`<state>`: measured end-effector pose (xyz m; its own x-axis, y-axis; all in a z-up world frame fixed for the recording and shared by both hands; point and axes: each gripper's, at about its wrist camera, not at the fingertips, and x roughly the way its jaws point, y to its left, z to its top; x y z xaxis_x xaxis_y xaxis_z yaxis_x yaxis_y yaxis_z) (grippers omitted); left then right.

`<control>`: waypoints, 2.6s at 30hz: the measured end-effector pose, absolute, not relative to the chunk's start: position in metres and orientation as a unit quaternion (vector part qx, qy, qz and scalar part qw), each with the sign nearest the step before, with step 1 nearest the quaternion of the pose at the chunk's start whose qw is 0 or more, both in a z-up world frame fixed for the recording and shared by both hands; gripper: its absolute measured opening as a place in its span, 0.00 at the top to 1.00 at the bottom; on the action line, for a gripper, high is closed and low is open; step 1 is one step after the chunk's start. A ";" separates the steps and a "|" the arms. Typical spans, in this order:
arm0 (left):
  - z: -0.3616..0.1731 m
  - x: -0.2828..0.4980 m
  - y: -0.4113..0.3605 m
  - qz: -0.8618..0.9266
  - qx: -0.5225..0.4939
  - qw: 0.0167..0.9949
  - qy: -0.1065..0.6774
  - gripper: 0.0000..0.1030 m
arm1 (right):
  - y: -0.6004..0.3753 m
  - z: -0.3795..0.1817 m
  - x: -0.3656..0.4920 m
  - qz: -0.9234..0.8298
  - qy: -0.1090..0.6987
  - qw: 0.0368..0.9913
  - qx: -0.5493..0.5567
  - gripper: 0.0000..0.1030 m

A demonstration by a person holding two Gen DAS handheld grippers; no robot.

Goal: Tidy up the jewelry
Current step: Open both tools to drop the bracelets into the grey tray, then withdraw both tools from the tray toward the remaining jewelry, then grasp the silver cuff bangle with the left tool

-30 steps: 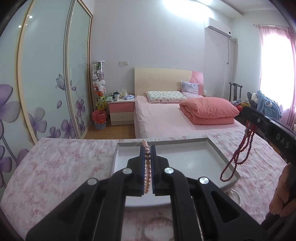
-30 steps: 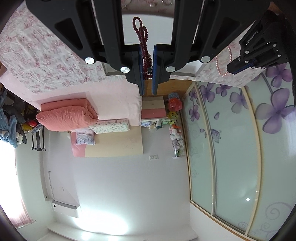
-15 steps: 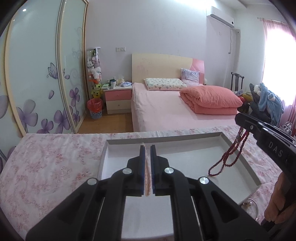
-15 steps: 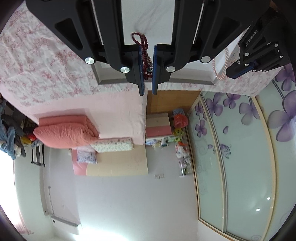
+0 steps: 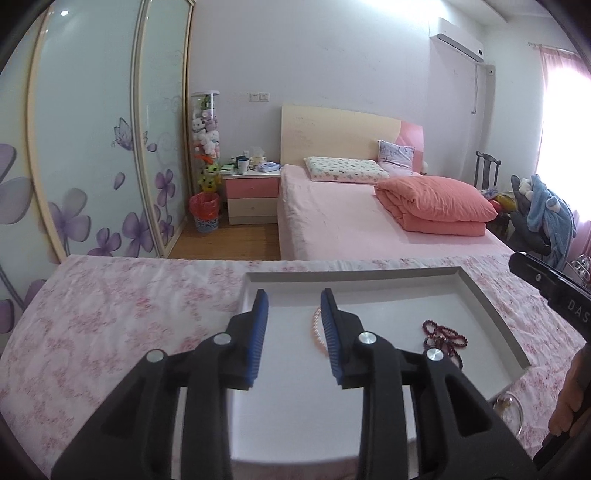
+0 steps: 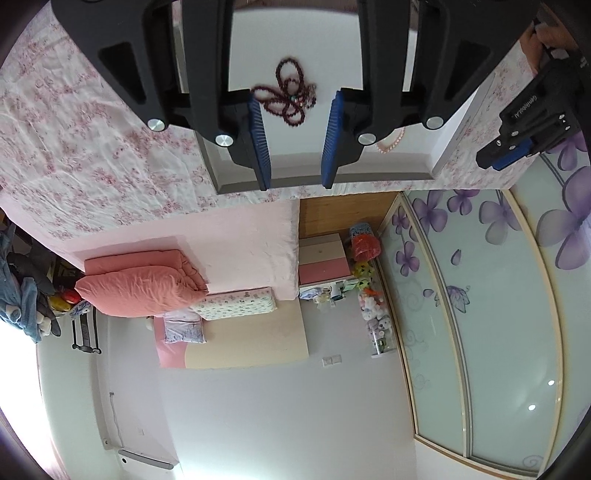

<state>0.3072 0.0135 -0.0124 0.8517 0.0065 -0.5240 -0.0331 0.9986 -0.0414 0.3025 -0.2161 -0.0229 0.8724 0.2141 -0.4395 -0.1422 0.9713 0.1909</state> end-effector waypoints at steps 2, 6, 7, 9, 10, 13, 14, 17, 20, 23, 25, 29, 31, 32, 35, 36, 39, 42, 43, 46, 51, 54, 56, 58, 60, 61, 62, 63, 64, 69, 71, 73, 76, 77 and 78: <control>-0.011 0.294 0.015 0.010 -0.025 0.962 0.271 0.67 | -0.218 -0.022 0.295 0.095 0.235 0.964 0.076 0.71; -0.012 0.271 0.016 0.004 -0.024 0.960 0.278 0.63 | -0.220 -0.023 0.271 0.104 0.240 0.962 0.073 0.71; -0.013 0.266 0.016 0.001 -0.027 0.959 0.282 0.61 | -0.221 -0.024 0.266 0.106 0.241 0.962 0.072 0.71; -0.018 0.257 0.014 -0.007 -0.034 0.955 0.293 0.59 | -0.220 -0.028 0.253 0.110 0.250 0.960 0.066 0.71; -0.020 0.251 0.012 -0.011 -0.036 0.954 0.299 0.57 | -0.220 -0.030 0.248 0.113 0.252 0.959 0.065 0.71; -0.030 0.239 0.006 -0.023 -0.040 0.948 0.316 0.47 | -0.221 -0.037 0.230 0.121 0.264 0.955 0.060 0.71; -0.034 0.236 0.003 -0.027 -0.041 0.945 0.323 0.46 | -0.221 -0.041 0.223 0.123 0.270 0.953 0.059 0.71; -0.049 0.229 -0.008 -0.041 -0.037 0.935 0.350 0.43 | -0.222 -0.054 0.205 0.128 0.289 0.947 0.060 0.71; -0.063 0.226 -0.019 -0.043 -0.023 0.929 0.366 0.38 | -0.223 -0.066 0.192 0.129 0.307 0.941 0.062 0.71; -0.073 0.226 -0.028 -0.044 -0.010 0.922 0.385 0.35 | -0.224 -0.077 0.182 0.126 0.325 0.935 0.062 0.71; -0.077 0.228 -0.032 -0.041 0.001 0.919 0.393 0.31 | -0.227 -0.084 0.179 0.122 0.335 0.932 0.064 0.71; -0.086 0.233 -0.039 -0.032 0.018 0.912 0.409 0.29 | -0.232 -0.093 0.178 0.114 0.349 0.927 0.075 0.71; -0.091 0.237 -0.040 -0.031 0.021 0.907 0.420 0.27 | -0.234 -0.095 0.175 0.113 0.350 0.927 0.078 0.71; -0.092 0.239 -0.041 -0.029 0.023 0.905 0.425 0.26 | -0.234 -0.095 0.175 0.113 0.349 0.927 0.078 0.71; -0.098 0.242 -0.045 -0.030 0.029 0.899 0.437 0.24 | -0.233 -0.096 0.173 0.112 0.348 0.928 0.073 0.71; -0.100 0.242 -0.047 -0.028 0.033 0.897 0.440 0.23 | -0.233 -0.096 0.173 0.112 0.348 0.928 0.072 0.71; -0.104 0.243 -0.049 -0.020 0.045 0.892 0.449 0.23 | -0.232 -0.097 0.172 0.113 0.348 0.928 0.072 0.71; -0.106 0.243 -0.046 -0.020 0.042 0.891 0.452 0.22 | -0.232 -0.097 0.171 0.113 0.349 0.927 0.074 0.71; -0.106 0.243 -0.046 -0.019 0.041 0.891 0.452 0.22 | -0.232 -0.097 0.170 0.113 0.349 0.927 0.074 0.71; -0.105 0.242 -0.043 -0.021 0.036 0.891 0.452 0.27 | -0.232 -0.097 0.169 0.116 0.350 0.926 0.074 0.71; -0.104 0.241 -0.035 -0.020 0.028 0.892 0.451 0.35 | -0.228 -0.099 0.163 0.124 0.355 0.924 0.073 0.71; -0.103 0.240 -0.027 -0.010 0.023 0.893 0.450 0.36 | -0.224 -0.100 0.157 0.139 0.362 0.919 0.070 0.71; -0.102 0.239 -0.020 0.000 0.020 0.893 0.449 0.36 | -0.220 -0.102 0.153 0.155 0.369 0.914 0.067 0.71; -0.101 0.238 -0.015 0.006 0.019 0.894 0.447 0.36 | -0.215 -0.104 0.148 0.177 0.380 0.906 0.063 0.71; -0.100 0.237 -0.009 0.013 0.016 0.895 0.446 0.36 | -0.208 -0.107 0.144 0.195 0.391 0.898 0.052 0.71; -0.099 0.237 -0.006 0.016 0.014 0.895 0.446 0.36 | -0.207 -0.108 0.143 0.199 0.394 0.896 0.048 0.71; -0.099 0.236 -0.003 0.019 0.012 0.895 0.446 0.36 | -0.203 -0.111 0.142 0.205 0.400 0.892 0.039 0.71; -0.098 0.236 -0.002 0.021 0.010 0.895 0.446 0.36 | -0.200 -0.112 0.141 0.207 0.405 0.890 0.033 0.72; -0.098 0.236 0.000 0.022 0.008 0.895 0.446 0.36 | -0.197 -0.114 0.140 0.208 0.411 0.887 0.026 0.72; -0.097 0.234 0.005 0.026 0.003 0.895 0.446 0.36 | -0.194 -0.122 0.139 0.193 0.425 0.884 0.011 0.73; -0.096 0.233 0.006 0.027 0.001 0.895 0.446 0.36 | -0.194 -0.123 0.138 0.193 0.424 0.885 0.008 0.73; -0.095 0.233 0.006 0.027 0.000 0.895 0.445 0.36 | -0.192 -0.124 0.137 0.186 0.421 0.888 -0.007 0.86; -0.094 0.231 0.008 0.029 -0.002 0.896 0.444 0.36 | -0.195 -0.122 0.137 0.187 0.422 0.887 -0.004 0.86; -0.094 0.230 0.009 0.029 -0.004 0.896 0.443 0.36 | -0.197 -0.122 0.138 0.185 0.422 0.888 0.000 0.86; -0.093 0.228 0.011 0.030 -0.005 0.897 0.442 0.36 | -0.201 -0.121 0.138 0.182 0.419 0.889 0.008 0.86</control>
<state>0.2284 0.0107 -0.0928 0.6076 0.0484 -0.7928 -0.0575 0.9982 0.0169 0.1380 -0.2006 -0.1207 0.5825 0.3304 -0.7427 -0.3177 0.9335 0.1661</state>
